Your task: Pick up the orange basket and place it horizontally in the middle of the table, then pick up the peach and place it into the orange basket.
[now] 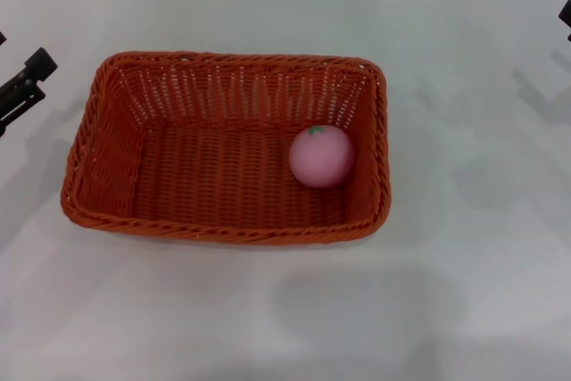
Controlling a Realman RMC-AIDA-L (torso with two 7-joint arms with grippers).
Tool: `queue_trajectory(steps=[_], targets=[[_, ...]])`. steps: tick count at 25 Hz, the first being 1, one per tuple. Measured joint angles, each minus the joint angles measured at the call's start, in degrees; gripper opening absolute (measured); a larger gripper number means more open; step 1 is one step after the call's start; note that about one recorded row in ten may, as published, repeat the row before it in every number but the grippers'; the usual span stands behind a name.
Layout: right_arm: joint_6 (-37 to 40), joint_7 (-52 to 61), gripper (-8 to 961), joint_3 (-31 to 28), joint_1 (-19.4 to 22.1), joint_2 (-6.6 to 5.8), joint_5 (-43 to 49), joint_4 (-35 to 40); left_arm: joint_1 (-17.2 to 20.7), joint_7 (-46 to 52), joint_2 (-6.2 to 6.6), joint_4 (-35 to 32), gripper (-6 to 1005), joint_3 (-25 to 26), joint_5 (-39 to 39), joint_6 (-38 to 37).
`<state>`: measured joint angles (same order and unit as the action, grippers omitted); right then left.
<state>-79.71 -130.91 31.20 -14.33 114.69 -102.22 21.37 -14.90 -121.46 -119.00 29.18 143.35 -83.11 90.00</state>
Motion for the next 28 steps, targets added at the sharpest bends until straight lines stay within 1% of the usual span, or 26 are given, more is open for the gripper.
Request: queue_trajectory(steps=[10, 13, 16, 21, 28], targets=[[0.0, 0.0, 784, 0.0, 0.1, 0.00, 0.0, 0.1, 0.0, 0.0, 0.00, 0.0, 871, 0.0, 0.1, -0.2], [0.0, -0.1, 784, 0.0, 0.1, 0.00, 0.0, 0.2, 0.5, 0.0, 0.00, 0.0, 872, 0.0, 1.0, -0.5], [0.3, -0.3, 784, 0.0, 0.1, -0.05, 0.0, 0.2, 1.5, -0.4, 0.01, -0.1, 872, 0.0, 3.1, -0.8], [0.4, -0.6, 784, 0.0, 0.3, -0.11, 0.0, 0.1, 4.4, -3.8, 0.01, -0.3, 872, 0.1, 9.8, -1.6], [0.4, -0.6, 784, -0.7, 1.2, -0.18, -0.6, 0.2, 6.5, -5.0, 0.09, -0.4, 872, 0.4, 13.7, -2.4]])
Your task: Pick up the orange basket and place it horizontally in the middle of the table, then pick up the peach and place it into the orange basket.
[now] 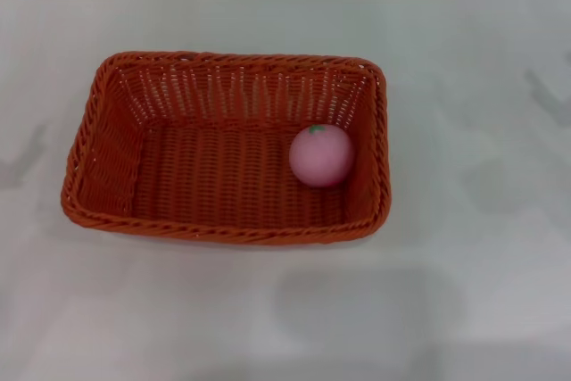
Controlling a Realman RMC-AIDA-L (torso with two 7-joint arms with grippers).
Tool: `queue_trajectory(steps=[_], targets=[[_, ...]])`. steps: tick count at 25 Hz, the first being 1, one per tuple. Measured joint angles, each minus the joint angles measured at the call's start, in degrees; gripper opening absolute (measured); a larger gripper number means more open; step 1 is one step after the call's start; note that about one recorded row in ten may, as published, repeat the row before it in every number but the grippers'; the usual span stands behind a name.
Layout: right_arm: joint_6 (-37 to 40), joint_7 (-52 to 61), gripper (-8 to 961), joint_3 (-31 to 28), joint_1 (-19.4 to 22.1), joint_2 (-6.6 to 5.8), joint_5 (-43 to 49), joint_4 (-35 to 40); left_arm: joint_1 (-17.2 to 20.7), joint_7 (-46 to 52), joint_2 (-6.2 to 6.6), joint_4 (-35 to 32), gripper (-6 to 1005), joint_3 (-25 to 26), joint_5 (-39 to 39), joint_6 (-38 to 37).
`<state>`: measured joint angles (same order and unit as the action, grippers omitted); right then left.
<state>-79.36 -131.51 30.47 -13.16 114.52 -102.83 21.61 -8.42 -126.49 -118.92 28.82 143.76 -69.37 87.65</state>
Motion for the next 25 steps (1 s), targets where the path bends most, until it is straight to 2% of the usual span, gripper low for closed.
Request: queue_trajectory(steps=[25], targets=[[0.0, -0.1, 784, -0.9, 0.4, 0.00, 0.0, -0.1, 0.6, -0.7, 0.01, 0.1, 871, 0.6, 0.7, 0.0]])
